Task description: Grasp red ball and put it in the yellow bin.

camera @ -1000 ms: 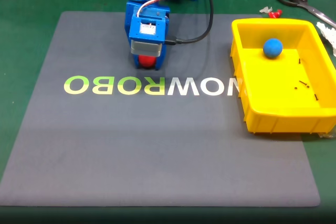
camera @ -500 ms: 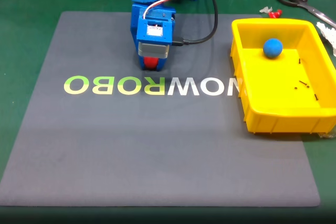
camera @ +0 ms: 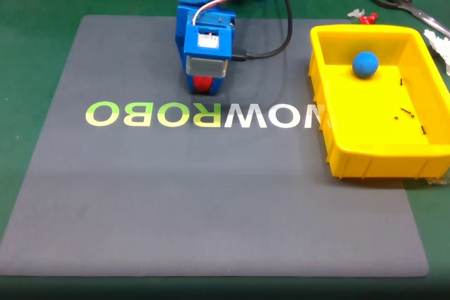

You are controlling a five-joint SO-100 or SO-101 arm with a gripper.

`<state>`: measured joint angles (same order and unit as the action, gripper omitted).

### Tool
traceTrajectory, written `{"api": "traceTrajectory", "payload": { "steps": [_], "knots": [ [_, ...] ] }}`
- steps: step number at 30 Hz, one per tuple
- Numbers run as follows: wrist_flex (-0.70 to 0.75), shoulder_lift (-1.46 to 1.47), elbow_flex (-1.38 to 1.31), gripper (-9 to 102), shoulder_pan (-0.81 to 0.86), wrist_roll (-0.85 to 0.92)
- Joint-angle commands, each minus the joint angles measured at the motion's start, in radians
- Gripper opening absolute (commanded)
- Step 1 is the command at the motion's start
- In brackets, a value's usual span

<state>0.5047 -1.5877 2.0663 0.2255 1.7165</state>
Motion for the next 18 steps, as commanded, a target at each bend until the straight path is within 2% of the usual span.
{"api": "traceTrajectory", "payload": {
  "steps": [1,18],
  "knots": [
    [-0.023,-0.114,-0.067,0,-0.017,-0.02],
    [-0.008,-0.466,-0.041,1,-0.21,-0.067]
  ]
}}
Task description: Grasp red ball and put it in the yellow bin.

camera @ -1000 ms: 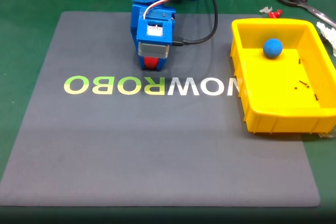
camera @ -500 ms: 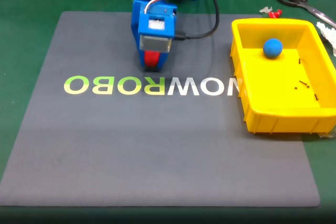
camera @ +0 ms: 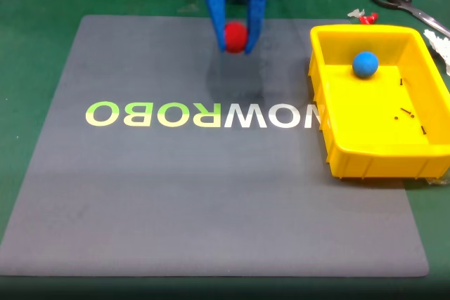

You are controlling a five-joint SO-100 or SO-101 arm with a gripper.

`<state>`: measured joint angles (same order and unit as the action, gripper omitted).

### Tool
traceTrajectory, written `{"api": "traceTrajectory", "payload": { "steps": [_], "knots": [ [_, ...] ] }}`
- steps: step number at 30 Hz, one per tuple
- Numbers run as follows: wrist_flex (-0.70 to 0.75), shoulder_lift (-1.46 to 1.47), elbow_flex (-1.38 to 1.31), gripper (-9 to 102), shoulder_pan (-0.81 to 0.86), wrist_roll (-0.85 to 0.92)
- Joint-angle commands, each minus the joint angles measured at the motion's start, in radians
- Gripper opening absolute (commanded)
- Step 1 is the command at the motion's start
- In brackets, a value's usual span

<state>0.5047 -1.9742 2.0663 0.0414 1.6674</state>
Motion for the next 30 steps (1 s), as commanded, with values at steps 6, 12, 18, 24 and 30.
{"api": "traceTrajectory", "payload": {
  "steps": [6,12,18,24,30],
  "knots": [
    [-0.008,-0.137,-0.04,2,-0.13,-0.037],
    [-0.008,-0.167,-0.04,2,-0.255,-0.063],
    [-0.011,-0.173,-0.034,3,-0.365,-0.091],
    [-0.055,-0.146,-0.034,3,-0.477,-0.121],
    [-0.149,-0.057,-0.054,3,-0.56,-0.135]
  ]
}}
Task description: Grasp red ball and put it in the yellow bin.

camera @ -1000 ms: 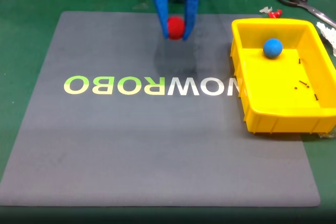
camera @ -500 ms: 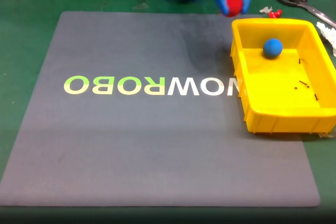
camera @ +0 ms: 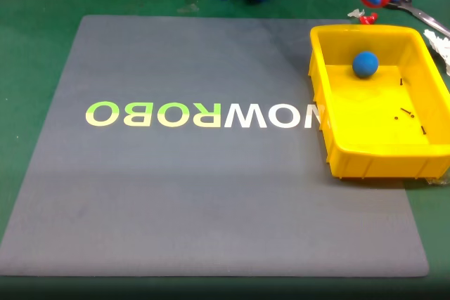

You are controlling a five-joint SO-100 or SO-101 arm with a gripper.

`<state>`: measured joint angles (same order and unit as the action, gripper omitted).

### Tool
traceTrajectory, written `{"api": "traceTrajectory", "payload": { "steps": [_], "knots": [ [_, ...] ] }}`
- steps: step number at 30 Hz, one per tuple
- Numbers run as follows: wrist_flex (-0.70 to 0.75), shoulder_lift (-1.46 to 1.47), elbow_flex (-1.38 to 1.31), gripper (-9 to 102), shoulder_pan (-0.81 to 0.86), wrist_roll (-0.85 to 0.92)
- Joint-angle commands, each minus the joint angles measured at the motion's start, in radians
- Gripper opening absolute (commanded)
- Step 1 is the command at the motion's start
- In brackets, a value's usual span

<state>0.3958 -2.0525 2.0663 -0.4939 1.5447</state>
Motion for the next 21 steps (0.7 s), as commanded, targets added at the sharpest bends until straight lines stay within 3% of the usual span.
{"api": "traceTrajectory", "payload": {
  "steps": [1,11,21],
  "knots": [
    [-0.048,0.043,-0.066,3,-0.026,-0.017],
    [-0.071,0.198,-0.199,6,0.006,-0.026],
    [-0.071,0.31,-0.301,19,0.018,-0.032]
  ]
}}
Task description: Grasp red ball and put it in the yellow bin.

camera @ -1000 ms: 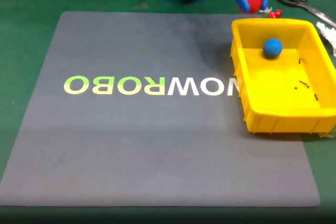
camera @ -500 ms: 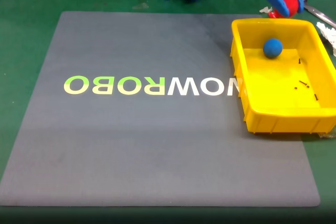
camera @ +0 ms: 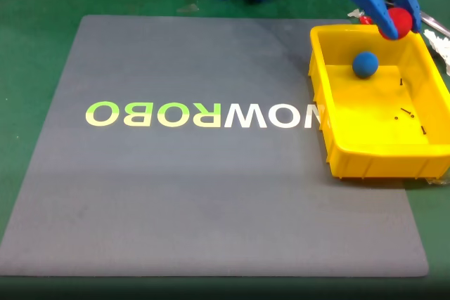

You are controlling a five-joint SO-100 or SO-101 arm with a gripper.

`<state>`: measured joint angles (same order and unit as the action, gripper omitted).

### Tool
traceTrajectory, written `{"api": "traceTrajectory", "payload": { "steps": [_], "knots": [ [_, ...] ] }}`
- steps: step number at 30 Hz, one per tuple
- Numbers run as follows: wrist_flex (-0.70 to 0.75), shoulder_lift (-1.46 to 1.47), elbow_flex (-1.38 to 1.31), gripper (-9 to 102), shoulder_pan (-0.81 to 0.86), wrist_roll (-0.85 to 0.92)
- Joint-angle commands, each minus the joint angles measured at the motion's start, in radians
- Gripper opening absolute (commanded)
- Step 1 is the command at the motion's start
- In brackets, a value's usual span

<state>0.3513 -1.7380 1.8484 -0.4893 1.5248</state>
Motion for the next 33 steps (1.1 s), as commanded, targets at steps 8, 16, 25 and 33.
{"api": "traceTrajectory", "payload": {
  "steps": [8,16,25,33],
  "knots": [
    [-0.026,0.02,-0.115,35,0.023,-0.029],
    [-0.02,0.018,-0.12,35,0.038,-0.023],
    [0.023,-0.028,-0.106,34,0.046,-0.029],
    [0.103,-0.249,0.035,33,0.081,-0.041]
  ]
}}
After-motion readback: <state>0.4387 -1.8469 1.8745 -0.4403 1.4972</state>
